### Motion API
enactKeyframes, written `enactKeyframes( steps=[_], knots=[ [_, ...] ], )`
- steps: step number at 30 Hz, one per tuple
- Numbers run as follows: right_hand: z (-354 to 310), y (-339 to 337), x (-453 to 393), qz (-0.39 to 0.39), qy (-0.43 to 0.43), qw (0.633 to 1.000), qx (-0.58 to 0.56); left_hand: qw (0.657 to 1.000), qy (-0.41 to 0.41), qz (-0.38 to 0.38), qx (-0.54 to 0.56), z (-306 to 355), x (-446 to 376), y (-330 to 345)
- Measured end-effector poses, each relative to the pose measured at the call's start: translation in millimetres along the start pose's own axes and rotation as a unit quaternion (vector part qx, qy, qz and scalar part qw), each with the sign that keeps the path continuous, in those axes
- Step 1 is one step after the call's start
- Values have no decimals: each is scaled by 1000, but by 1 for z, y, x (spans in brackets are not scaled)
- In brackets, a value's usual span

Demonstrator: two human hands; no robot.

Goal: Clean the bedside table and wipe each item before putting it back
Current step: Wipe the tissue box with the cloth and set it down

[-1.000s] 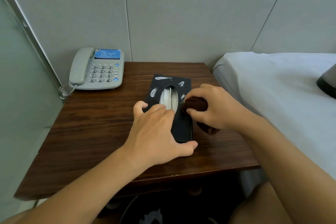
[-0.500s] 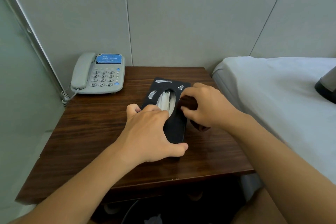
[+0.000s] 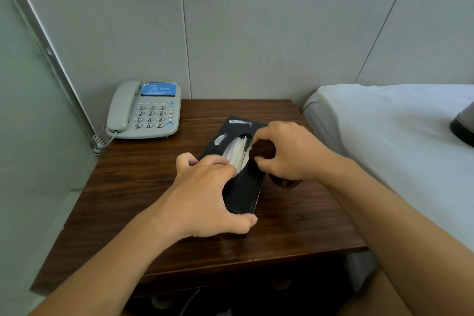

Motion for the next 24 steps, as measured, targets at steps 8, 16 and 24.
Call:
enactKeyframes(
  steps=[8, 16, 24],
  knots=[
    [16, -8, -18, 6, 39, 999, -4, 1000, -9, -5, 5, -1, 1, 2],
    [-5, 4, -6, -30, -13, 998, -55, 1000, -9, -7, 19, -3, 1, 3],
    [-22, 9, 5, -39, -42, 996, -62, 1000, 5, -11, 18, 0, 0, 1]
  ],
)
Point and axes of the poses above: each hand's wrist, its own x-axis away from the middle knuckle, its own y-axis out of the palm, z = x × y, the point moved 10 cm from there along -x, towards the middle knuckle
